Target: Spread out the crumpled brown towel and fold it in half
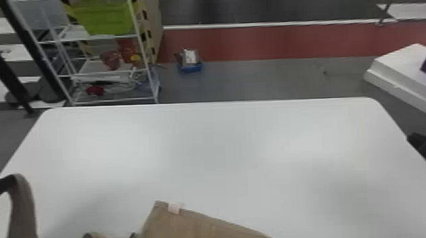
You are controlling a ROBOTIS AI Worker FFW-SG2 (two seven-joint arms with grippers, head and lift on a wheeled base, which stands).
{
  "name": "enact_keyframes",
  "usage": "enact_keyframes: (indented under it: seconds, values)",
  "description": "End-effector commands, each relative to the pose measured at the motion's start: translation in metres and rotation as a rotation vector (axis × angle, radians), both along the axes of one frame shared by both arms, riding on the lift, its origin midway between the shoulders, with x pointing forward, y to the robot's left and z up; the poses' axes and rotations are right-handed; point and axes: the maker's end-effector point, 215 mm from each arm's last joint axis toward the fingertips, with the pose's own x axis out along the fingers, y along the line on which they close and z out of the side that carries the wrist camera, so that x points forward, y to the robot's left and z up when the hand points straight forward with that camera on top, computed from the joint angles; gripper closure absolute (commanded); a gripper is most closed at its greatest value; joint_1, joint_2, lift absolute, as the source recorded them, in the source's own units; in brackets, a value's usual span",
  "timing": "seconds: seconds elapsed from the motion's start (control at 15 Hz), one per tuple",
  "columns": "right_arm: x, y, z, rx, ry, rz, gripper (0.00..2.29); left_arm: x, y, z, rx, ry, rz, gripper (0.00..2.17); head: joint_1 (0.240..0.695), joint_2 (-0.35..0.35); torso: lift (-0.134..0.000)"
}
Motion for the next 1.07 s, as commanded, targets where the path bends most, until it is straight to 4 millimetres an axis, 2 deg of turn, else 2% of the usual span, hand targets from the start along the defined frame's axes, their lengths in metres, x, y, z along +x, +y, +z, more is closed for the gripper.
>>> enact_keyframes:
  seconds: [0.0,0.07,0.2,0.27,0.4,0.47,0.53,0.67,0.73,0.87,1.0]
  values:
    - [0.017,0.102,0.005,-0.191,-0.074,0.105,0.15,-0.001,-0.003,-0.003,-0.012,0.004,-0.008,1.33,0.695,0.105,-0.124]
    - [0.023,0.139,-0.002,-0.261,-0.086,0.126,0.18,-0.002,-0.004,-0.003,-0.014,0.004,-0.012,1.33,0.695,0.185,-0.124]
    - [0.030,0.219,-0.017,-0.378,-0.112,0.180,0.22,-0.004,-0.008,-0.004,-0.023,0.006,-0.022,1.33,0.695,0.279,-0.124]
    - [0.027,0.250,-0.023,-0.412,-0.124,0.214,0.25,-0.004,-0.008,-0.005,-0.023,0.008,-0.025,1.33,0.695,0.328,-0.124]
    - [0.012,0.313,-0.044,-0.482,-0.140,0.307,0.34,-0.004,-0.010,-0.005,-0.023,0.009,-0.029,1.33,0.695,0.350,-0.124]
    - [0.005,0.334,-0.056,-0.530,-0.141,0.344,0.34,-0.004,-0.011,-0.005,-0.024,0.010,-0.031,1.33,0.695,0.350,-0.124]
    - [-0.002,0.351,-0.069,-0.584,-0.141,0.370,0.35,-0.004,-0.012,-0.004,-0.020,0.008,-0.034,1.33,0.695,0.350,-0.124]
    - [-0.006,0.372,-0.091,-0.658,-0.130,0.406,0.41,-0.002,-0.015,-0.005,-0.014,0.012,-0.040,1.33,0.695,0.350,-0.124]
    - [-0.006,0.380,-0.104,-0.677,-0.105,0.431,0.41,-0.002,-0.016,-0.006,-0.014,0.016,-0.044,1.33,0.695,0.350,-0.124]
    - [-0.005,0.385,-0.146,-0.737,0.056,0.470,0.41,-0.001,-0.018,-0.008,-0.003,0.024,-0.048,1.33,0.695,0.350,-0.124]
    - [-0.007,0.403,-0.160,-0.769,0.107,0.516,0.41,-0.003,-0.020,-0.008,0.004,0.027,-0.050,1.33,0.695,0.350,-0.124]
